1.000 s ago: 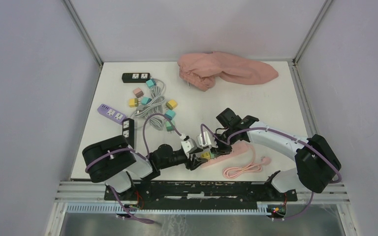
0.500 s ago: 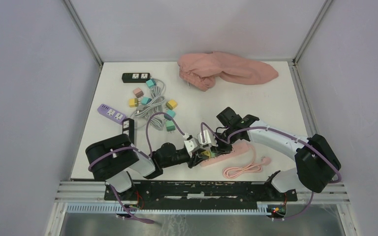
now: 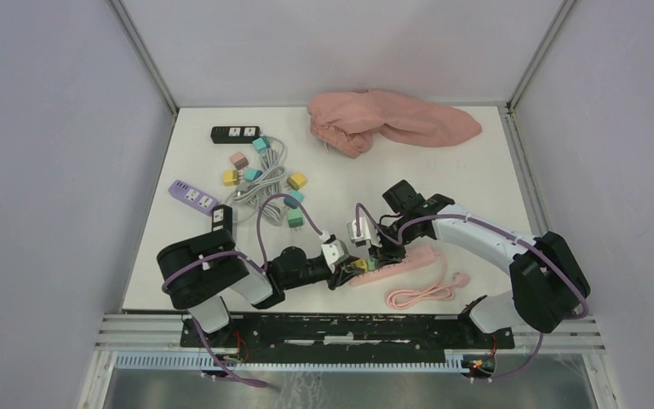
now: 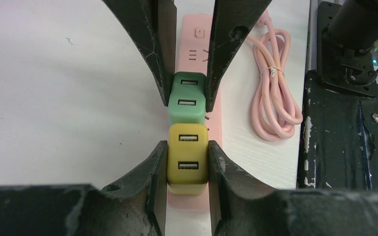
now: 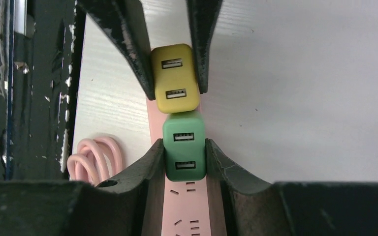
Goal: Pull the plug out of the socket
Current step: Remove the plug from the socket.
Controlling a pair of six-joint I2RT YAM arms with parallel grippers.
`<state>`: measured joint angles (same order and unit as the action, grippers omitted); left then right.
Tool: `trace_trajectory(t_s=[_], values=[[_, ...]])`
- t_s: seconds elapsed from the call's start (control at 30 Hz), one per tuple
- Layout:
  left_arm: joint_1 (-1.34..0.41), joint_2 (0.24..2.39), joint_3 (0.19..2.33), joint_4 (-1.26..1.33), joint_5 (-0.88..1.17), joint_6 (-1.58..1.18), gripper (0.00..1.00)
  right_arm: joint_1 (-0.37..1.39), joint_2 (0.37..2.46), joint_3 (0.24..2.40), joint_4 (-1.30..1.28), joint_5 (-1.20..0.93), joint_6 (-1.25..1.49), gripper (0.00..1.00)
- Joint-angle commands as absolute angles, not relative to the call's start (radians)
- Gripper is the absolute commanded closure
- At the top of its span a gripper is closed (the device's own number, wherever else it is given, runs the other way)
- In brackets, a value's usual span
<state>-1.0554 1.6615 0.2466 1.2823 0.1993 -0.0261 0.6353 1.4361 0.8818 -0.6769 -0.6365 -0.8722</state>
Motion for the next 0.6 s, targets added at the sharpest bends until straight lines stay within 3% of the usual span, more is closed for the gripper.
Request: trace_trajectory(t_s=[0.0,0.1,0.37,0.57], values=[[-1.058,1.696,0.238,1.235,0.191,0.028,0.97,0.606,1.344,0.862,-0.772,-0.712,-1.107,0.98],[-1.059,1.706,0.251,1.233,0.197,0.031,0.97,0.627,1.362,0.866,-0.801,-0.791,-1.126,0.98],[-1.059,1.732,0.258,1.25,0.206,0.017,0.97,0.668,1.407,0.899,-0.541,-0.733,-0.715,0.99],[-1.059,1.739,0.252,1.26,0.198,0.014,0.97,0.574,1.37,0.917,-0.684,-0.663,-0.907,1.0]])
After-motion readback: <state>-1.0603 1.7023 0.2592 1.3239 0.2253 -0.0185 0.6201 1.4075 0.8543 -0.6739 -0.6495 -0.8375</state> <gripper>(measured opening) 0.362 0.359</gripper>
